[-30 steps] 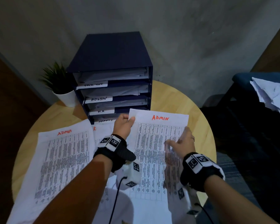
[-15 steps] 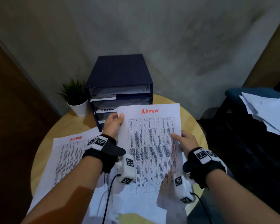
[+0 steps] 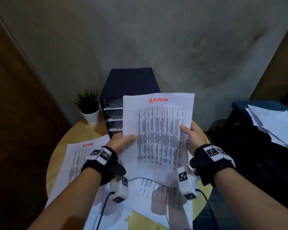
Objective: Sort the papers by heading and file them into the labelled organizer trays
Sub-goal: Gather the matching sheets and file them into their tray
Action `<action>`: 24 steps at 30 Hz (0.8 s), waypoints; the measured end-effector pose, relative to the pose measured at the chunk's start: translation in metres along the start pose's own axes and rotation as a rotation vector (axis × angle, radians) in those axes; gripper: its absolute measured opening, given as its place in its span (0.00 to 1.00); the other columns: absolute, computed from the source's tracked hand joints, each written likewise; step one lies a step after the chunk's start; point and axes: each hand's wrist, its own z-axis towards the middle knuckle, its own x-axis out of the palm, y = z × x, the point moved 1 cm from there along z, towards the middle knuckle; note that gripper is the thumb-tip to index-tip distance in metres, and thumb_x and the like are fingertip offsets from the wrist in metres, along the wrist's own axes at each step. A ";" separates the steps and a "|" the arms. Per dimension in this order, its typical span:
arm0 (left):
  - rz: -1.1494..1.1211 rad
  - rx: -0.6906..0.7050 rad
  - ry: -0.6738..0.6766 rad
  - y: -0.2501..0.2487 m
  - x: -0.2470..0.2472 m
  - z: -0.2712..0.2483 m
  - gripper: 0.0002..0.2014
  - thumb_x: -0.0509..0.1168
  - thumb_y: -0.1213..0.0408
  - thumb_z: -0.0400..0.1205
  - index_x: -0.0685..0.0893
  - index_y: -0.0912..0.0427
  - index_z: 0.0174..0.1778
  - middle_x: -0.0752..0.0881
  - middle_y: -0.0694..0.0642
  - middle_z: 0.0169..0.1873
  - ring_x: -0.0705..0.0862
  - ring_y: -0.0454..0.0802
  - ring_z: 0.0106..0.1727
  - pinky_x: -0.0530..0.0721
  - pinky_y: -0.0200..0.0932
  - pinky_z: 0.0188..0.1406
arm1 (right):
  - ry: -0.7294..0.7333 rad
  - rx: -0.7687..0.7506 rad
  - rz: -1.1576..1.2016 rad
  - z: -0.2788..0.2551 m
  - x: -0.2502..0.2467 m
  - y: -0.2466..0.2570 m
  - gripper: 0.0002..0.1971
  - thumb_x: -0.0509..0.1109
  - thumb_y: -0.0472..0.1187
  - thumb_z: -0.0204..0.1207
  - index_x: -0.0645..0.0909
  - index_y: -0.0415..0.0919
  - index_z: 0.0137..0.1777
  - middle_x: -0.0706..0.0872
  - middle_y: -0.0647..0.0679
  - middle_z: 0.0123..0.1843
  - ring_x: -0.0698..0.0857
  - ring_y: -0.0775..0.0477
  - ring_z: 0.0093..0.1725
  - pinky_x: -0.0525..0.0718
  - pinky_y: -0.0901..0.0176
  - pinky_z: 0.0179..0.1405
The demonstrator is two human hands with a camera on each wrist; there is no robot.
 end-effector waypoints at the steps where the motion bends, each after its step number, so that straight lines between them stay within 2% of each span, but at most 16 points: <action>1: 0.079 0.003 -0.034 0.004 -0.002 -0.002 0.21 0.68 0.62 0.80 0.80 0.67 0.67 0.84 0.57 0.60 0.83 0.57 0.63 0.78 0.46 0.65 | -0.001 -0.010 0.037 -0.003 0.002 0.005 0.09 0.66 0.38 0.79 0.84 0.53 0.48 0.88 0.43 0.62 0.84 0.39 0.64 0.77 0.35 0.70; 3: 0.086 0.029 -0.108 0.010 -0.006 -0.007 0.19 0.69 0.66 0.79 0.81 0.69 0.65 0.85 0.60 0.58 0.85 0.56 0.58 0.80 0.45 0.62 | 0.018 -0.029 0.102 -0.011 0.008 0.015 0.10 0.64 0.35 0.81 0.83 0.51 0.48 0.88 0.44 0.59 0.85 0.41 0.61 0.78 0.39 0.69; 5: 0.003 0.045 -0.138 0.016 -0.012 -0.009 0.20 0.70 0.68 0.78 0.80 0.68 0.67 0.85 0.60 0.60 0.84 0.57 0.60 0.79 0.49 0.67 | 0.081 -0.036 0.147 -0.015 0.012 0.021 0.10 0.62 0.32 0.82 0.82 0.48 0.49 0.87 0.47 0.53 0.86 0.46 0.54 0.81 0.43 0.62; 7: -0.036 0.052 -0.155 0.022 -0.019 -0.014 0.23 0.71 0.65 0.77 0.79 0.65 0.68 0.84 0.58 0.61 0.83 0.58 0.63 0.77 0.53 0.71 | 0.125 -0.037 0.145 -0.018 0.015 0.024 0.10 0.62 0.32 0.82 0.81 0.46 0.51 0.87 0.46 0.53 0.86 0.45 0.52 0.83 0.45 0.58; 10: -0.041 0.086 -0.169 0.035 -0.027 -0.017 0.28 0.73 0.55 0.70 0.81 0.61 0.65 0.86 0.60 0.61 0.84 0.59 0.63 0.76 0.61 0.71 | 0.172 -0.030 0.080 -0.023 0.020 0.022 0.09 0.65 0.32 0.79 0.82 0.46 0.53 0.87 0.42 0.57 0.86 0.41 0.57 0.81 0.43 0.61; 13: -0.071 0.069 -0.169 0.046 -0.032 -0.017 0.26 0.72 0.56 0.74 0.79 0.63 0.68 0.85 0.61 0.63 0.82 0.59 0.66 0.75 0.63 0.72 | 0.227 0.022 -0.093 -0.026 0.024 0.009 0.09 0.72 0.34 0.74 0.82 0.47 0.52 0.88 0.47 0.56 0.85 0.41 0.59 0.78 0.42 0.68; 15: -0.125 0.041 -0.182 0.051 -0.036 -0.014 0.24 0.72 0.57 0.74 0.80 0.63 0.64 0.85 0.64 0.62 0.82 0.61 0.65 0.75 0.65 0.71 | 0.310 0.082 -0.262 -0.026 0.025 -0.004 0.13 0.75 0.37 0.72 0.82 0.43 0.56 0.88 0.45 0.59 0.85 0.41 0.61 0.77 0.39 0.70; 16: -0.140 0.028 -0.185 0.051 -0.038 -0.014 0.22 0.72 0.58 0.75 0.80 0.64 0.63 0.85 0.65 0.62 0.83 0.62 0.65 0.75 0.65 0.71 | 0.350 0.105 -0.336 -0.025 0.024 -0.011 0.13 0.75 0.37 0.72 0.82 0.40 0.57 0.88 0.44 0.59 0.86 0.43 0.59 0.80 0.41 0.68; 17: -0.158 0.019 -0.185 0.052 -0.040 -0.013 0.22 0.71 0.58 0.77 0.80 0.64 0.64 0.85 0.65 0.61 0.83 0.62 0.65 0.75 0.65 0.71 | 0.370 0.120 -0.408 -0.025 0.025 -0.017 0.09 0.74 0.37 0.73 0.83 0.40 0.53 0.90 0.45 0.54 0.88 0.48 0.52 0.83 0.48 0.61; 18: -0.160 0.005 -0.183 0.053 -0.043 -0.012 0.21 0.70 0.59 0.78 0.80 0.65 0.64 0.85 0.64 0.61 0.83 0.61 0.64 0.75 0.64 0.71 | 0.361 0.129 -0.458 -0.027 0.025 -0.022 0.02 0.72 0.38 0.75 0.82 0.41 0.44 0.91 0.48 0.44 0.88 0.54 0.42 0.85 0.57 0.51; 19: -0.167 -0.007 -0.180 0.053 -0.043 -0.013 0.19 0.68 0.61 0.80 0.79 0.65 0.65 0.85 0.64 0.62 0.83 0.61 0.64 0.76 0.63 0.71 | 0.324 0.130 -0.477 -0.026 0.026 -0.027 0.07 0.71 0.38 0.76 0.80 0.43 0.37 0.89 0.51 0.34 0.85 0.55 0.34 0.83 0.60 0.43; 20: -0.159 -0.024 -0.169 0.054 -0.044 -0.014 0.18 0.66 0.65 0.81 0.78 0.66 0.66 0.84 0.65 0.62 0.83 0.61 0.62 0.77 0.62 0.69 | 0.273 0.141 -0.466 -0.024 0.027 -0.033 0.11 0.70 0.38 0.77 0.78 0.43 0.33 0.85 0.50 0.29 0.83 0.51 0.31 0.81 0.59 0.39; 22: -0.088 -0.075 -0.147 0.060 -0.044 -0.014 0.23 0.67 0.68 0.80 0.74 0.70 0.71 0.83 0.68 0.63 0.84 0.61 0.59 0.81 0.59 0.64 | 0.194 0.184 -0.418 -0.022 0.031 -0.040 0.12 0.68 0.39 0.80 0.76 0.43 0.33 0.80 0.47 0.30 0.79 0.46 0.32 0.77 0.59 0.35; 24: 0.019 -0.135 -0.109 0.068 -0.044 -0.017 0.27 0.69 0.68 0.78 0.73 0.69 0.74 0.83 0.67 0.64 0.84 0.61 0.60 0.81 0.57 0.64 | 0.138 0.214 -0.427 -0.021 0.035 -0.047 0.13 0.66 0.40 0.81 0.75 0.41 0.34 0.77 0.46 0.29 0.76 0.47 0.30 0.72 0.60 0.28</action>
